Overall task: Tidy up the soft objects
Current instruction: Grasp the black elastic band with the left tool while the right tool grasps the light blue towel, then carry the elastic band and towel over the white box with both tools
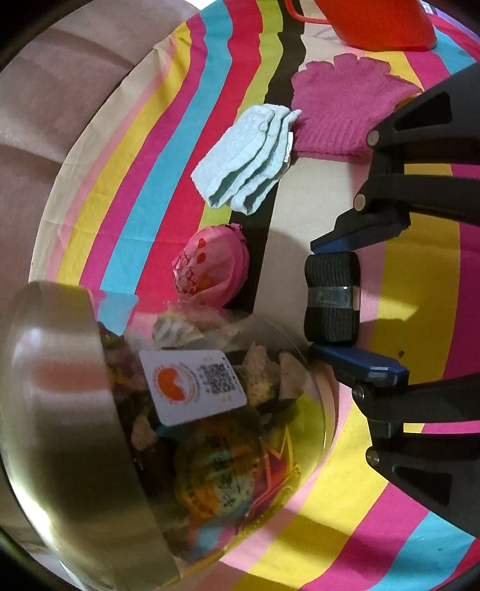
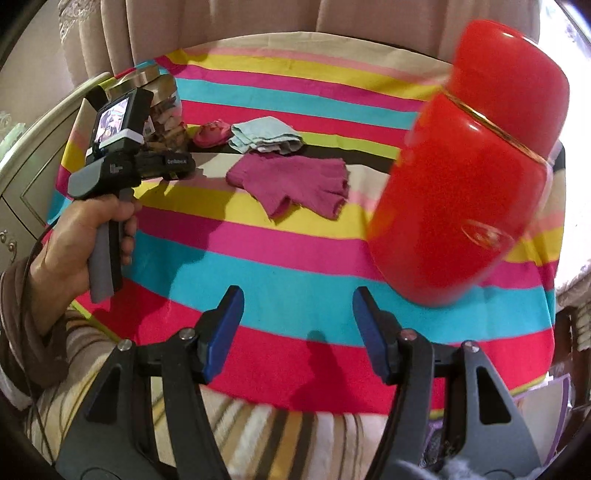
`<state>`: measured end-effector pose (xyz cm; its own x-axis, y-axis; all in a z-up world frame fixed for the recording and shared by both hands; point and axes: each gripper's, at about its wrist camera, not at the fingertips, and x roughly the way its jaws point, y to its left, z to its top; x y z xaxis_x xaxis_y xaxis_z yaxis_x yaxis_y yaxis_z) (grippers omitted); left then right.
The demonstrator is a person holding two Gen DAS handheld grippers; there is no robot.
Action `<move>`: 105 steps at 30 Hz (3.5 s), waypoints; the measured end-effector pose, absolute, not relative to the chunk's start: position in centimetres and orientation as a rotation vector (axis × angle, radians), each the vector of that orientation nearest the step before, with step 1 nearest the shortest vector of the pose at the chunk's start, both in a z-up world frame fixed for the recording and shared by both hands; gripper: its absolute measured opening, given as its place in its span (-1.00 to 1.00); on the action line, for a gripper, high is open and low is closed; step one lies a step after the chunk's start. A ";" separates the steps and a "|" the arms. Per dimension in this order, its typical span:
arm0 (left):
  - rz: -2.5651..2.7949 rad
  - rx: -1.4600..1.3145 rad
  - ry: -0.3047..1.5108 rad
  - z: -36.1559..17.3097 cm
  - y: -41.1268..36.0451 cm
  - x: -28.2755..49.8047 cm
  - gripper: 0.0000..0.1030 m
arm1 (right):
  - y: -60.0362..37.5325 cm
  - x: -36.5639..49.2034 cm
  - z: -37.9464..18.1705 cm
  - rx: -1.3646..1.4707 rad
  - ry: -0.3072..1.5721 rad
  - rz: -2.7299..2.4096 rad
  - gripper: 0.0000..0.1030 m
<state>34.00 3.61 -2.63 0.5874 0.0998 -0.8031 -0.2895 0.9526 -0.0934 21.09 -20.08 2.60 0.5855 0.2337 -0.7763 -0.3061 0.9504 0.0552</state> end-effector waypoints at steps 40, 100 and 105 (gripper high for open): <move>0.122 -0.360 0.844 0.3 3.2 27.7 -0.08 | -7.1 45.7 -2.2 -0.230 0.934 0.410 -0.34; -0.359 0.008 0.831 8.7 -22.2 13.4 -0.08 | -40.7 9.2 5.5 0.127 0.727 -0.095 -0.52; -0.412 0.042 0.839 8.7 -24.8 12.2 -0.08 | -43.4 7.8 4.9 0.153 0.747 -0.158 -0.52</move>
